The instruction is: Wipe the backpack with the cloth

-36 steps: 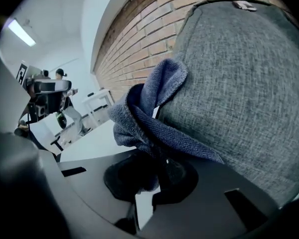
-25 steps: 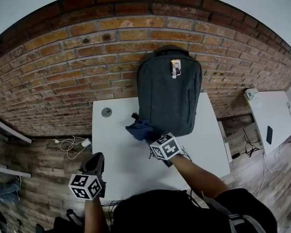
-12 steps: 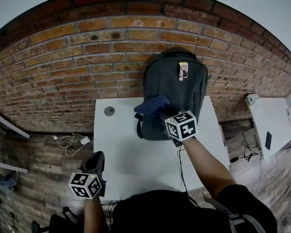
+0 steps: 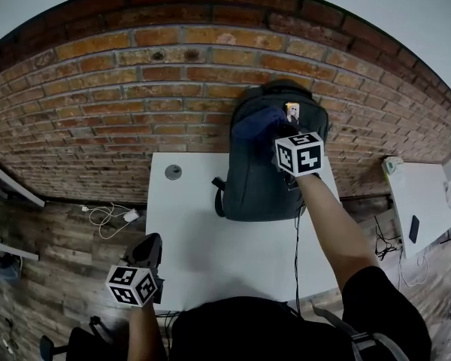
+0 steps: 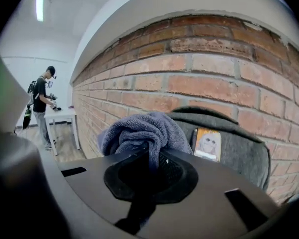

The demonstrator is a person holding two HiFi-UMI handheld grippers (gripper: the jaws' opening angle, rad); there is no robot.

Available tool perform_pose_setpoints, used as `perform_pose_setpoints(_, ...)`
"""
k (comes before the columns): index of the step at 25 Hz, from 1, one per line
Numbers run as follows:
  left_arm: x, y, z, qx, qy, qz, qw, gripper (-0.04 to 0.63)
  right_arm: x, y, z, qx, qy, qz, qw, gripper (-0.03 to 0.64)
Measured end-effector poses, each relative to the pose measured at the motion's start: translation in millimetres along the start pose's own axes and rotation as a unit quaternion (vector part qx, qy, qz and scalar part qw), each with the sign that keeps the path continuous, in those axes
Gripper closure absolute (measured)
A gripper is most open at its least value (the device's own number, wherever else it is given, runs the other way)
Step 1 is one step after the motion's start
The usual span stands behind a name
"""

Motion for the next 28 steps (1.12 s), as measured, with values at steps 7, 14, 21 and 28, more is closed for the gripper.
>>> perform_pose_setpoints(7, -1.0, -2.7, -1.7, 0.004, 0.004, -0.006, 1.0, 0.6, 35.0, -6.0, 17.3, 0.005, 0.022, 0.005, 1.0, 0.597)
perform_pose_setpoints(14, -2.7, -7.1, -0.9, 0.008, -0.002, -0.008, 0.9999, 0.6, 39.2, -9.6, 27.4, 0.003, 0.028, 0.062, 0.998, 0.597)
perform_pose_setpoints(21, 3.0, -2.5, 4.4, -0.002, -0.002, 0.0, 1.0, 0.6, 40.9, -16.3, 25.5, 0.009, 0.027, 0.058, 0.998, 0.597)
perform_pose_setpoints(28, 4.9, -0.3, 6.0, -0.008, 0.0, 0.002, 1.0, 0.6, 47.2, -37.5, 26.4, 0.033, 0.029, 0.032, 0.998, 0.597)
Point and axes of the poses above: the fingertips, and each gripper's own axes: z forward along the fingers, y to its right, x out of its top, the point moved 9 cm from there along -z, backward along the fingers, and after that the axes turned 9 degrees about -z, right-handed, at the moved point
